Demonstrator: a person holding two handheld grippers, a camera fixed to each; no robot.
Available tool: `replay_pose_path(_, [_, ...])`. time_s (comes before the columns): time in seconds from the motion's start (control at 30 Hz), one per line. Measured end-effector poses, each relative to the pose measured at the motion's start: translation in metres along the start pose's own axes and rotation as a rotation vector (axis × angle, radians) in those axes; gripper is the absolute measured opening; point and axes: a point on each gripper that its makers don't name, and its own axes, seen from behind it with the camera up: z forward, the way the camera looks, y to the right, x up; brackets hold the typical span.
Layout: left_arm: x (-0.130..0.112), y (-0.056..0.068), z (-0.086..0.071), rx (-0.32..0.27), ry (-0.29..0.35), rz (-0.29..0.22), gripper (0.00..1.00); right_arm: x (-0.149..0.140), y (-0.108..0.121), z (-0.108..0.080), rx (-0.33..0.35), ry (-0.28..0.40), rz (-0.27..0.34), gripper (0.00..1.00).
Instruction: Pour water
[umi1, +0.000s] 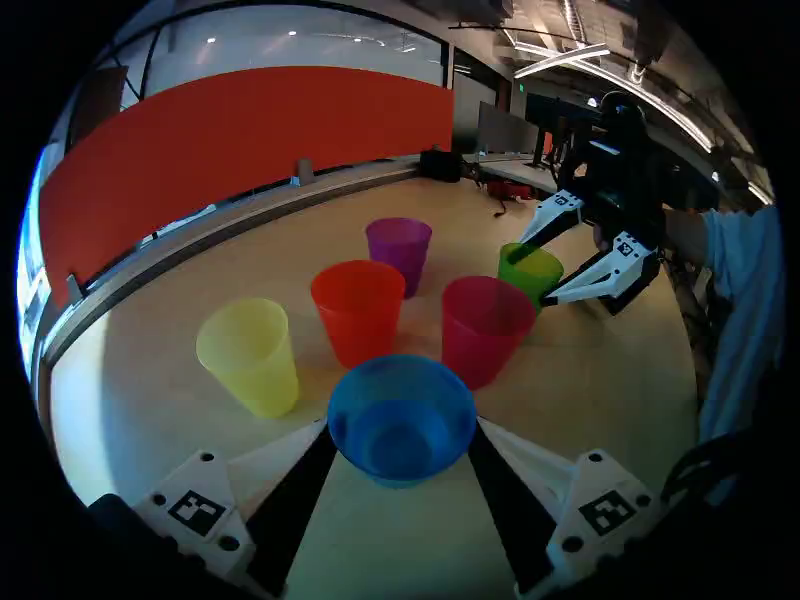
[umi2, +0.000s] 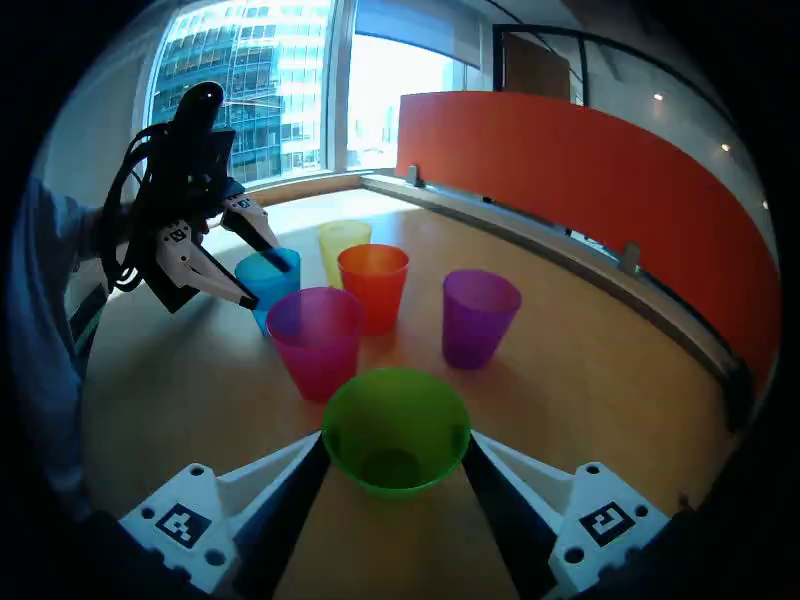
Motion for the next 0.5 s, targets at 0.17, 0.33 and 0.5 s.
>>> replay_pose_path(0.17, [-0.001,0.004,-0.001,-0.004,-0.002,0.006,0.86,0.000,-0.001,-0.002,0.000,0.002,0.007,0.91])
replay_pose_path(0.33, [0.005,0.008,-0.006,-0.008,0.009,0.014,0.86,0.012,-0.003,-0.007,-0.003,0.034,0.015,0.91])
replay_pose_path(0.5, [0.019,0.011,-0.016,-0.004,0.044,0.016,0.86,0.031,-0.004,-0.017,-0.009,0.072,0.019,0.91])
